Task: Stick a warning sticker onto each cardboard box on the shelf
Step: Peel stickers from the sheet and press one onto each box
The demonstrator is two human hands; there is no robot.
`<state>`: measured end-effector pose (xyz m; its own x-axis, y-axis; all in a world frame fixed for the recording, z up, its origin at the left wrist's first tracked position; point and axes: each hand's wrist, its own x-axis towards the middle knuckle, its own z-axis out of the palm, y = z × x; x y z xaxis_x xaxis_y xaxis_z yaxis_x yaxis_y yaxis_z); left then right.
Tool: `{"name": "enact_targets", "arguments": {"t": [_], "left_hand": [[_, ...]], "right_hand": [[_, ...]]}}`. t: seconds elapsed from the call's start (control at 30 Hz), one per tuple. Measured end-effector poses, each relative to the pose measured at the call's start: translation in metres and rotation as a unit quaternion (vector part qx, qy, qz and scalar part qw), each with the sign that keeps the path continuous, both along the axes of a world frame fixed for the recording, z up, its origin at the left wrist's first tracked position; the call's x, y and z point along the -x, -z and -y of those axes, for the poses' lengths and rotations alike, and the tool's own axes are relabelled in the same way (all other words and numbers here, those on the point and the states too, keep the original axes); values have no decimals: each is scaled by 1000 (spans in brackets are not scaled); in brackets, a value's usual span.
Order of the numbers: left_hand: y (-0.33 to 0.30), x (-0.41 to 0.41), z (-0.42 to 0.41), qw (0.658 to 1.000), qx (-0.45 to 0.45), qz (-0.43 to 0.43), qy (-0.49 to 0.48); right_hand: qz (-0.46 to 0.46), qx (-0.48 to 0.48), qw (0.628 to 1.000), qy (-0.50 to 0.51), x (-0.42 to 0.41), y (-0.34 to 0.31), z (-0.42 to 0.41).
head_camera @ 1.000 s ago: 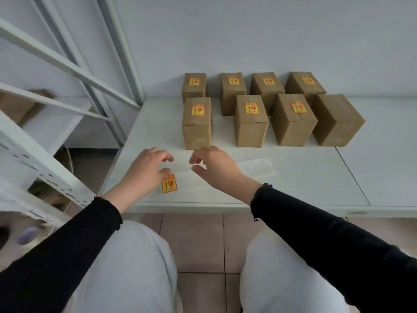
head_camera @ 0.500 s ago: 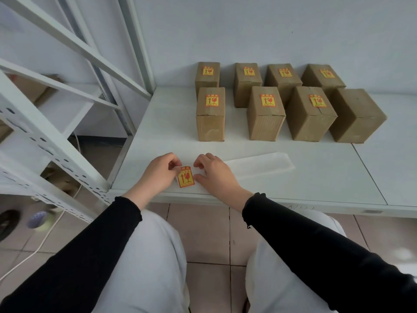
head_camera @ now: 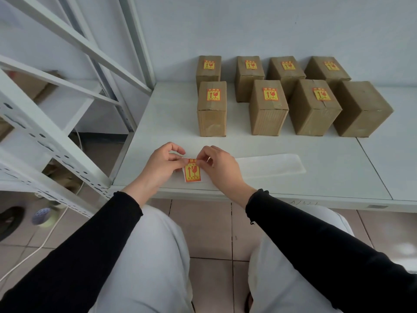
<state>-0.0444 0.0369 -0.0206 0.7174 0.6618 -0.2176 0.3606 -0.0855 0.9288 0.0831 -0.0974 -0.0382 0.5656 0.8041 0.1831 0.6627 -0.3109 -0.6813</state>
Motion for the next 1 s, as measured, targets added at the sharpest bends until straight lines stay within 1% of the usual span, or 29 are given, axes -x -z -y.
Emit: {"name": "enact_targets", "arguments": {"t": [0.1, 0.27, 0.4, 0.47, 0.5, 0.6, 0.67, 0.7, 0.73, 0.83, 0.9, 1.0], "left_hand": [[-1, 0, -2, 1000, 4, 13, -21], [1, -2, -3, 1000, -7, 5, -23], [3, -3, -5, 999, -32, -8, -29], [3, -4, -6, 997, -73, -24, -18], [3, -4, -5, 993, -109, -34, -14], [-2, -9, -1, 966, -253, -55, -14], [-14, -16, 7, 952, -306, -22, -9], [-23, -22, 14, 952, -306, 5, -5], [-32, -30, 22, 957, -288, 32, 0], [-61, -59, 53, 974, -205, 86, 41], [-74, -82, 71, 977, -177, 97, 71], [-86, -120, 94, 976, -167, 94, 102]], "right_hand": [[-19, 3, 1000, 9, -2, 0, 0], [-38, 16, 999, 18, -2, -1, 0], [-92, -8, 995, 43, -8, -5, 2], [-104, -21, 993, 53, -14, -11, 4], [-103, -27, 993, 57, -18, -16, 6], [-88, -52, 992, 68, -34, -34, 13], [-69, -66, 993, 71, -46, -47, 21], [-57, -72, 993, 73, -52, -54, 26], [-45, -78, 993, 75, -58, -60, 31], [-2, -92, 992, 88, -79, -79, 54], [14, -103, 989, 105, -95, -91, 71], [35, -119, 985, 121, -120, -107, 98]]}}
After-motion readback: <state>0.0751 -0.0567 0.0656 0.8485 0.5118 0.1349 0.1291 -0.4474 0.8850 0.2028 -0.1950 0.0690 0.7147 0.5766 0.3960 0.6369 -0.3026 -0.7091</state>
